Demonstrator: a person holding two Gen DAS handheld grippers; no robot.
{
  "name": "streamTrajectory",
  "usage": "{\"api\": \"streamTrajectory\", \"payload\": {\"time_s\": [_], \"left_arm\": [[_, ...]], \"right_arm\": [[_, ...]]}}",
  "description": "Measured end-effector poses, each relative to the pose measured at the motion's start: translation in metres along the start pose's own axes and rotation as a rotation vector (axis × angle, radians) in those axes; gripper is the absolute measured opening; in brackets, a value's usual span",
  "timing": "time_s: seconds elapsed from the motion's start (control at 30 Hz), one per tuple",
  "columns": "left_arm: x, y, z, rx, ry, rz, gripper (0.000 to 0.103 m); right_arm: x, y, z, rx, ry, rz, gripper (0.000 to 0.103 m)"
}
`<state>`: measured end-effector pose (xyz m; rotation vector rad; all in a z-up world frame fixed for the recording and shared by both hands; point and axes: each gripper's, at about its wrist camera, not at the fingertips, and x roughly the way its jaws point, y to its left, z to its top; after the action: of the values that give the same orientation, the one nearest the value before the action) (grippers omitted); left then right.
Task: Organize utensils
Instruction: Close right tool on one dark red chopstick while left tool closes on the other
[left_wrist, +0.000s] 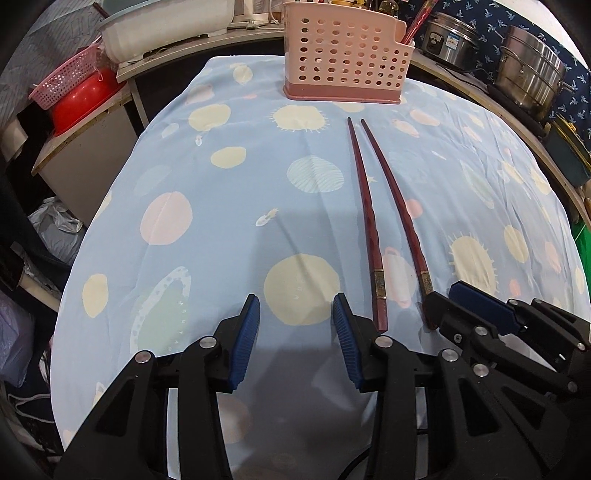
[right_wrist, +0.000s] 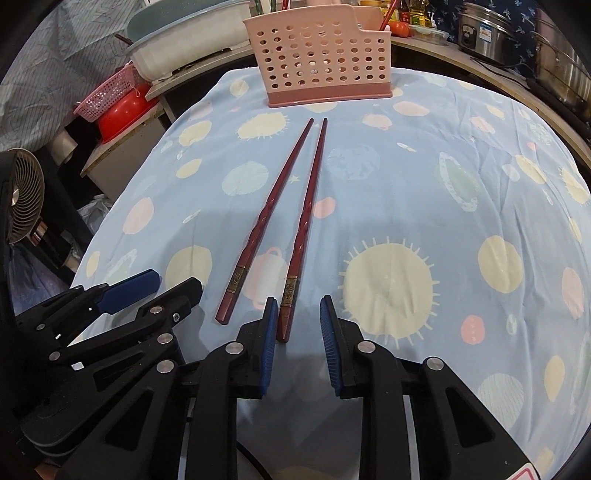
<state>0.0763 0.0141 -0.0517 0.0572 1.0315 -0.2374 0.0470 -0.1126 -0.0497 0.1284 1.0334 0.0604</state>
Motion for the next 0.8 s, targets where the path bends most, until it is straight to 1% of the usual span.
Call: {"api": "streamTrajectory", "payload": {"time_s": [0.23, 0.3, 0.33, 0.47, 0.8], "left_arm": [[0.0, 0.0, 0.0, 0.003, 0.002, 0.003, 0.039], [0.0, 0.0, 0.0, 0.002, 0.002, 0.001, 0.039], [0.0, 0.0, 0.0, 0.001, 0.002, 0.0, 0.039], [0.0, -0.002, 0.001, 0.0, 0.007, -0.018, 0.039], [-0.001, -0.026, 0.003, 0.038, 0.012, -0.071, 0.041]], "right_arm": [[0.006, 0.002, 0.001, -0.018, 0.002, -0.018, 0.022], [0.006, 0.004, 0.001, -0.035, -0.001, -0.039, 0.018], [0.007, 0.005, 0.001, -0.042, -0.003, -0.048, 0.017], [0.004, 0.003, -0.002, -0.047, -0.008, -0.049, 0.008], [-0.008, -0.024, -0.008, 0.02, -0.021, -0.051, 0.007]]}}
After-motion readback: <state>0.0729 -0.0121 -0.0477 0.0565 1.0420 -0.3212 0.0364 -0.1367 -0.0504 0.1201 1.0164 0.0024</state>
